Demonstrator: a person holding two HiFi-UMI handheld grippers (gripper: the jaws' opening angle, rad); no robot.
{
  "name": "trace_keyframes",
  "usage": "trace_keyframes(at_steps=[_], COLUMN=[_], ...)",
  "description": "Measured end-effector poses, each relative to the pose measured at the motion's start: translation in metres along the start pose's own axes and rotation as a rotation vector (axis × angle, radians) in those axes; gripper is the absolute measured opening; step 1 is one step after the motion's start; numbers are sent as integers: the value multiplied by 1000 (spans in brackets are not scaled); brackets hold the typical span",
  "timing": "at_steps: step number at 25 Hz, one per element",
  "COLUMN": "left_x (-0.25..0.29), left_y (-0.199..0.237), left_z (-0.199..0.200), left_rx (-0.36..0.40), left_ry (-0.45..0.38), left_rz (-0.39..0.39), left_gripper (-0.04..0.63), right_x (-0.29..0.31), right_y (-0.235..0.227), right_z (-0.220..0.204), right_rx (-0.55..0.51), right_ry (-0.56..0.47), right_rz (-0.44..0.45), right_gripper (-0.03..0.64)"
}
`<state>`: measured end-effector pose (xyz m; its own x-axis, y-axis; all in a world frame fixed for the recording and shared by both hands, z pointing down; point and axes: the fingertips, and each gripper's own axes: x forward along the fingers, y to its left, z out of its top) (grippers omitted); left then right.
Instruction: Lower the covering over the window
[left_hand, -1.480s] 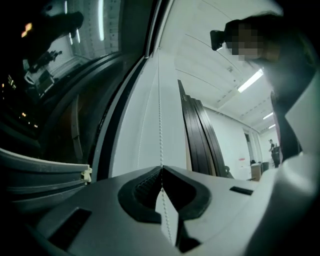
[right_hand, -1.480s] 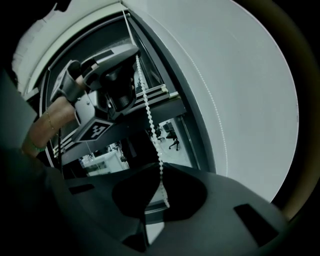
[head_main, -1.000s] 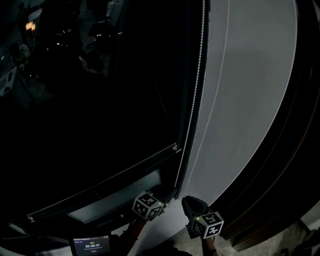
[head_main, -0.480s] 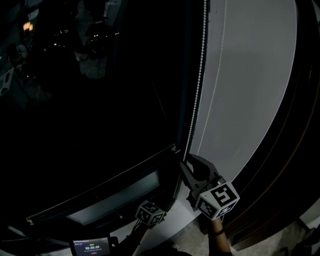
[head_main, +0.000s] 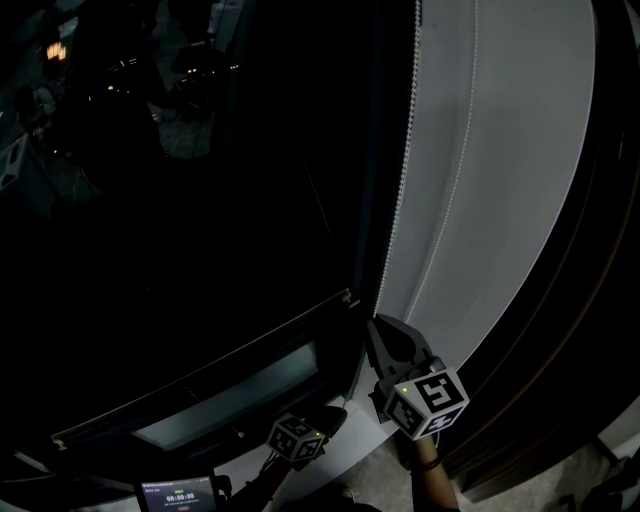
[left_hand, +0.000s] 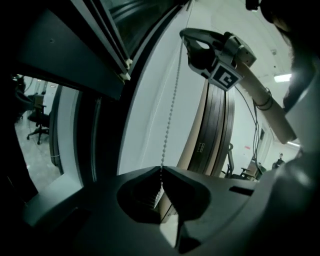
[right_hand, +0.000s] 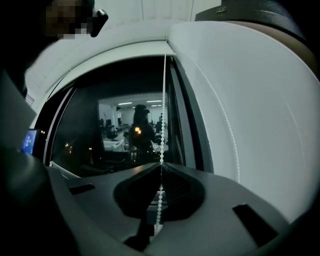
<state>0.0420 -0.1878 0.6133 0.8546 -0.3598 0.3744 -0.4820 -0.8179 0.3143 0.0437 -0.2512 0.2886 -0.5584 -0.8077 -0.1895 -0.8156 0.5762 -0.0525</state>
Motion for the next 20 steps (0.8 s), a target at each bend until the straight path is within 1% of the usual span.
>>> trace_keyframes(at_steps=[2,3,5,7,9,12,13,15,17,18,20], left_x=[-12,-18,-29,-41,-54,-74,-77,-77,-77,-78,-75], left_y=[-2,-2,-1,2,0,-14,-20,-31,-46,-54,-67], left_z=[9,19,46,78,117,181,199,227,252,263,274], left_rx=[-28,-33,-15,30,86,171,202,260,292,298,319], left_ry=[-81,-127,-210,-288,-362,-437,-460,-512,-558,-570,-574], left_rz=[20,27,33,33,27,21,9,-40,-93,-112,-137], left_gripper=[5,5,5,9,14,43,55,71,74,74,74], right_x=[-7,-10,-15,-21,-31,-46,-50,-60,-72,-77,-82], right_y=[-7,-11,-15,-19,-18,-10,-6,1,6,9,14], right_z=[-18,-32,-71,-120,-167,-232,-248,-277,-306,-315,-319], right_rx=[20,15,7,21,71,130,144,169,197,209,225], right_ry=[32,72,171,265,348,486,523,588,655,676,678], right_rz=[-23,-37,-59,-81,-97,-97,-93,-91,-94,-94,-91], right_gripper=[11,11,11,11,11,11,11,11,11,11,11])
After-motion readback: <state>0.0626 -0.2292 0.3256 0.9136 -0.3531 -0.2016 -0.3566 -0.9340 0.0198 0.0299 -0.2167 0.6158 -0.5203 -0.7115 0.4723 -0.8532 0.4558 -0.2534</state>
